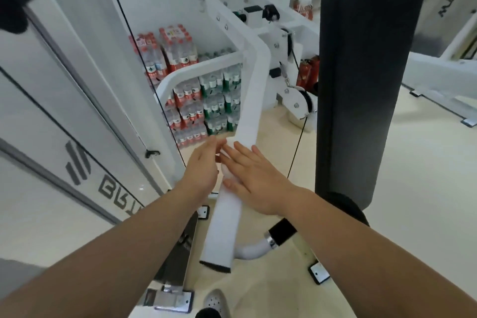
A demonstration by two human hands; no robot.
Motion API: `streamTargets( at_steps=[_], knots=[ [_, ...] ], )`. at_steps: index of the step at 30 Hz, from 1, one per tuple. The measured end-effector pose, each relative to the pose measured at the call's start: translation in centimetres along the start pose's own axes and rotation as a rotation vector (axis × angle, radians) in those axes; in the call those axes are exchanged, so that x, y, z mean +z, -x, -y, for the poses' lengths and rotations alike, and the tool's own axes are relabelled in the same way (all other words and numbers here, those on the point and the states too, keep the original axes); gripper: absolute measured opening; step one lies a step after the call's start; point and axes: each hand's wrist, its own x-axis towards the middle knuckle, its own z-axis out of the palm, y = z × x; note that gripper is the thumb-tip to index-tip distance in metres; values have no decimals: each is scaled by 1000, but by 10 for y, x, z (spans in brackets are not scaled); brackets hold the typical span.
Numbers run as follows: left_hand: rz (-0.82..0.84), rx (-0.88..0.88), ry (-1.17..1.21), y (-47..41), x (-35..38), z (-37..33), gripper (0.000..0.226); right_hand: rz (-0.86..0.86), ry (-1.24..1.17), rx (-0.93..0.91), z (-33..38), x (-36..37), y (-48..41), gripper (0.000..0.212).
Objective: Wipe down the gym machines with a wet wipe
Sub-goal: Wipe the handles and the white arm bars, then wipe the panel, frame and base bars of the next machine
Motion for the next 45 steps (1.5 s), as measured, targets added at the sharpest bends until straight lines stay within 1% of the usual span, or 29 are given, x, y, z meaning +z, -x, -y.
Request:
streamTargets(
  at_steps=[3,7,11,13,15,16,18,20,22,23,24,26,27,29,30,32,33,34,36,38,40,41,43,45],
  knots=[
    [-27,-16,-20,39,-3,10,52,54,-10,-53,19,4,32,68],
    [-130,-36,-18,92,-3,15,49,126,37,-112,45,8,63,71],
    [-112,-74,-76,134,-17,19,53,139,80,-173,66,19,90,71],
    [-110,-73,-119,150,-27,21,52,118,139,-198,74,24,98,71],
    [-144,-53,-153,163,-40,17,50,52,204,-210,83,26,99,71],
    [-166,-43,-169,168,-48,14,49,18,218,-209,88,24,98,68],
    [-208,-2,-225,175,-67,4,48,-19,169,-200,97,17,92,54],
    [-265,80,-288,177,-92,-10,47,-68,-15,-168,110,7,78,46],
    [-323,219,-327,181,-120,-31,45,-142,-292,-93,135,-10,57,43],
    [-355,306,-356,183,-135,-45,42,-198,-426,-85,151,-22,43,42],
    [-390,391,-394,185,-151,-59,41,-257,-532,-97,168,-34,27,41],
    [-457,540,-481,188,-183,-89,45,-387,-704,-149,204,-64,4,48],
    [-497,610,-541,190,-202,-105,45,-443,-792,-187,227,-82,-7,45],
    [-605,799,-722,196,-236,-141,40,-572,-913,-288,273,-119,-24,26],
    [-666,924,-805,201,-253,-161,38,-648,-928,-333,297,-137,-33,25],
    [-810,1167,-910,208,-285,-199,30,-759,-938,-397,341,-164,-54,29],
    [-890,1252,-938,210,-300,-218,28,-783,-945,-426,359,-173,-65,36],
    [-964,1304,-953,210,-316,-236,29,-781,-949,-459,376,-178,-74,47],
    [-1064,1321,-937,205,-346,-267,33,-714,-866,-569,406,-173,-86,65],
    [-1038,1237,-872,195,-368,-286,39,-685,-678,-671,432,-156,-94,80],
    [-954,1168,-797,182,-380,-292,44,-730,-570,-687,445,-141,-107,93],
    [-934,1165,-769,176,-383,-290,43,-765,-550,-670,446,-143,-115,97],
    [-925,1181,-732,169,-385,-286,41,-815,-552,-627,442,-167,-137,97],
    [-918,1186,-716,169,-385,-284,42,-796,-674,-556,439,-211,-148,99]
  ],
)
